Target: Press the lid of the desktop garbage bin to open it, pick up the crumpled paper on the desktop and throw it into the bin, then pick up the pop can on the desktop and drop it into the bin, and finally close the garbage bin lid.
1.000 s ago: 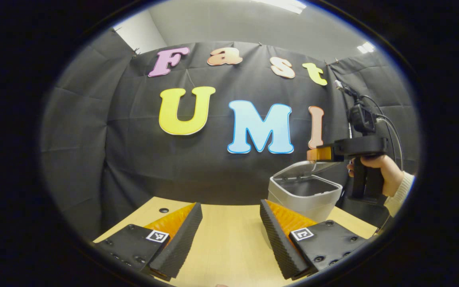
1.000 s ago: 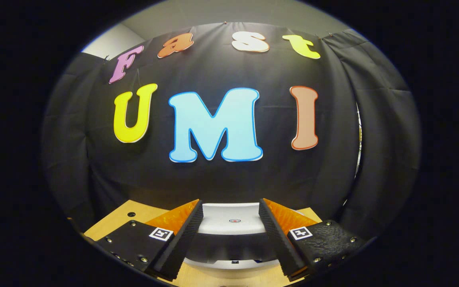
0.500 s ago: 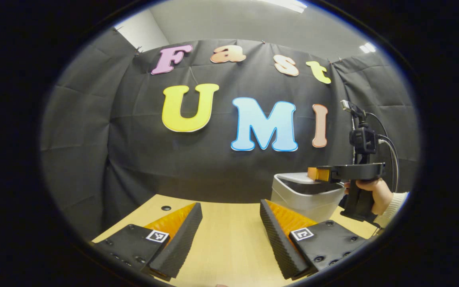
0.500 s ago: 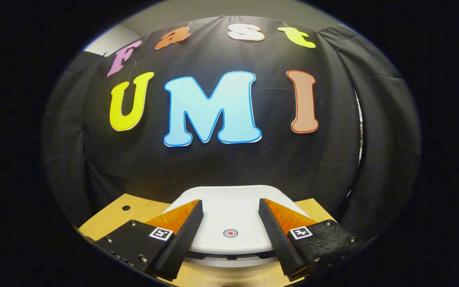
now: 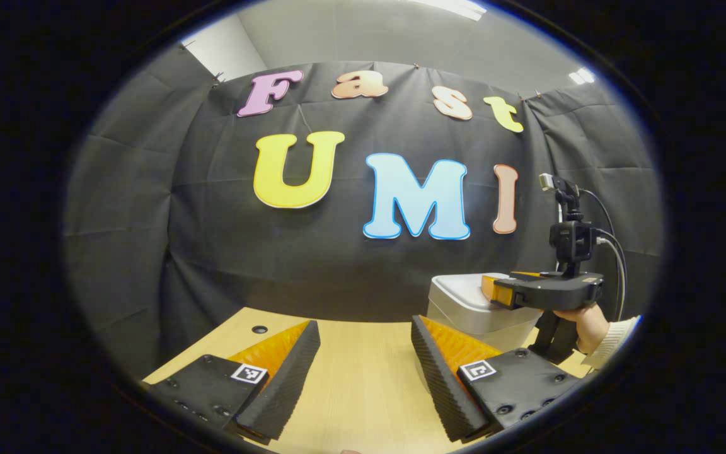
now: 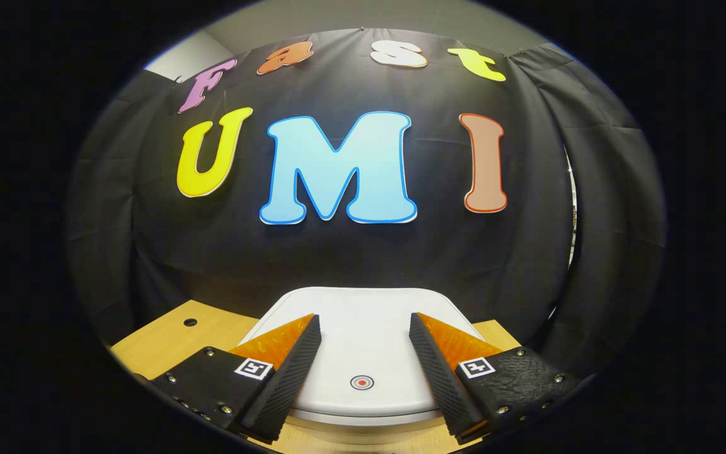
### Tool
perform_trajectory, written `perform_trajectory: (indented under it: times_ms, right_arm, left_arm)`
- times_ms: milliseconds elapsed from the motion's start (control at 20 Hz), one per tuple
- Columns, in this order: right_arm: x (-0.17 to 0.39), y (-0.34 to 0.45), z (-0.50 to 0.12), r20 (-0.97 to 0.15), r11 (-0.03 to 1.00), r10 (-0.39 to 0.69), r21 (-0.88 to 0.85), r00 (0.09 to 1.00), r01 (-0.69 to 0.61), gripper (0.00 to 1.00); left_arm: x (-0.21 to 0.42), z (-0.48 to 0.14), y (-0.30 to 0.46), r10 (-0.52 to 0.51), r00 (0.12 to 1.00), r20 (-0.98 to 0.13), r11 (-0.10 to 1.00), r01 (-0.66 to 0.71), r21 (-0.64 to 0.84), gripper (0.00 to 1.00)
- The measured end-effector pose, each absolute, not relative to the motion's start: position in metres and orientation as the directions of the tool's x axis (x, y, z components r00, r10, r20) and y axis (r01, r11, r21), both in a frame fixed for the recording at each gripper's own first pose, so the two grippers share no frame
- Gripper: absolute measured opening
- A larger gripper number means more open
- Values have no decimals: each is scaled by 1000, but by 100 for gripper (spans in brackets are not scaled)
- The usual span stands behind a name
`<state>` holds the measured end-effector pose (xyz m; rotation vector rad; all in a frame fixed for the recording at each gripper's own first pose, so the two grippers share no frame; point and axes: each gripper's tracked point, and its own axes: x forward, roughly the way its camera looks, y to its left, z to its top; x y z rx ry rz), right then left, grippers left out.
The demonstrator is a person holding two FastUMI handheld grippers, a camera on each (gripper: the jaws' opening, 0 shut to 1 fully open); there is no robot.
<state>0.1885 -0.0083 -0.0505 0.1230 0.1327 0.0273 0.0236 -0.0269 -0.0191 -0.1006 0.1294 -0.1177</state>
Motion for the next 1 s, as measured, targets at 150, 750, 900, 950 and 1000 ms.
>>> perform_trajectory:
  times_ms: [150,750,900,950,1000]
  right_arm:
    - [189,-8,-50,-87,992,26,126,996,-15,93]
    - [189,-8,-59,-68,989,-2,151,998,13,96]
    - [188,-8,-57,-71,992,-6,126,997,15,96]
    - [188,-9,-55,-65,993,-10,120,998,17,95]
    - [188,-8,-56,-66,992,-11,122,998,19,95]
  left_arm:
    - [25,-20,-29,-127,984,-126,987,113,-112,96]
    - [21,-17,-18,-154,981,-116,980,137,-143,95]
    - [17,-12,-12,-131,986,-98,983,116,-145,95]
    - [16,-13,-11,-121,987,-101,984,106,-145,95]
    - [14,-13,-10,-116,988,-101,984,100,-149,96]
